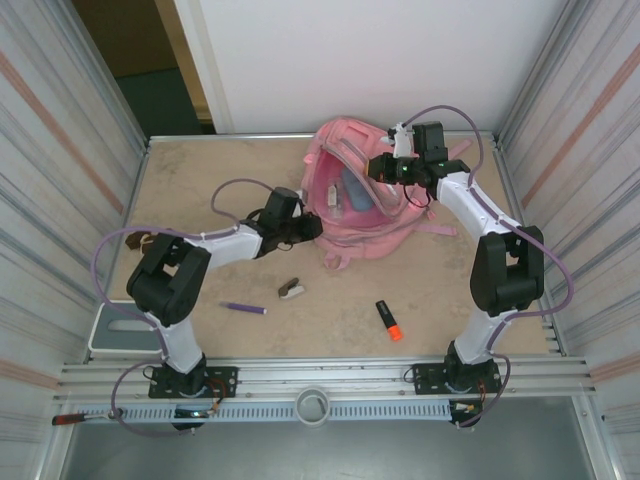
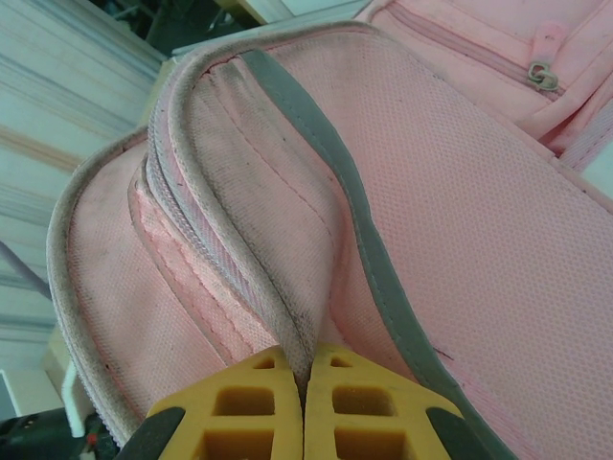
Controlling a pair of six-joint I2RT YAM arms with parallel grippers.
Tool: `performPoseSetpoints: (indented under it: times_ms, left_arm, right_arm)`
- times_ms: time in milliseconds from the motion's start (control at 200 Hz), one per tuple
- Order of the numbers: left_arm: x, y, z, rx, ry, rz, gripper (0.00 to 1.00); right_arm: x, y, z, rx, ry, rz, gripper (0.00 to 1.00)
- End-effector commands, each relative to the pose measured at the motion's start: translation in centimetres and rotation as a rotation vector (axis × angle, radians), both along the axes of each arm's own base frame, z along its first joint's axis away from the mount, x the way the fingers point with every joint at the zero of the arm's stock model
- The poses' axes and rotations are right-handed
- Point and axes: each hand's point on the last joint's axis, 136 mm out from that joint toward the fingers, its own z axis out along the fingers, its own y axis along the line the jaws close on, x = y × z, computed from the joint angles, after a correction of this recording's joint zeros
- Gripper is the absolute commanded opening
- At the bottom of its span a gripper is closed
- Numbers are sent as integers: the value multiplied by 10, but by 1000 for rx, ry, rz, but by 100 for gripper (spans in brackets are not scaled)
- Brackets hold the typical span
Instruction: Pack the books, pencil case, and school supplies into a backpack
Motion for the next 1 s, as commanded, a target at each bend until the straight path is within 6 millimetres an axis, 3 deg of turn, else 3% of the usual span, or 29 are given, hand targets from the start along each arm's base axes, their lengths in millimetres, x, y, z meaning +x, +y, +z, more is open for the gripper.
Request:
performPoseSetpoints:
  times_ms: [0,60,225,321,536,666,761,862,997]
  left_arm:
    - [6,-23,65,-131,-136,-80,5]
    - [0,-29,94,-200,-175,-115,0]
    - [-19,-43,192,-399,-331,-207,0]
    - [-28,-45,221,-476,-370,-231,0]
    - [-39,-44,205,-510,-339,-211,0]
    - [-49,-45,208,-498,-368,-217,0]
    - [-59,-51,207,-450,-402,-223,0]
    - [-69,-57,188,-393,-405,-210,0]
    - [-78,-68,150,-327,-380,-178,0]
  right_arm:
    - [4,-15,26,-14,-56,-37,0]
    - [6,-17,33,-11,-69,-41,0]
    - [11,-24,54,-7,-109,-55,0]
    - [11,-28,62,-9,-127,-63,0]
    - [12,-35,85,-14,-171,-71,0]
    - [12,-28,109,8,-222,-51,0]
    - [10,-17,115,17,-239,-21,0]
    - [7,-3,99,4,-212,20,0]
    - [-4,22,63,-24,-141,108,0]
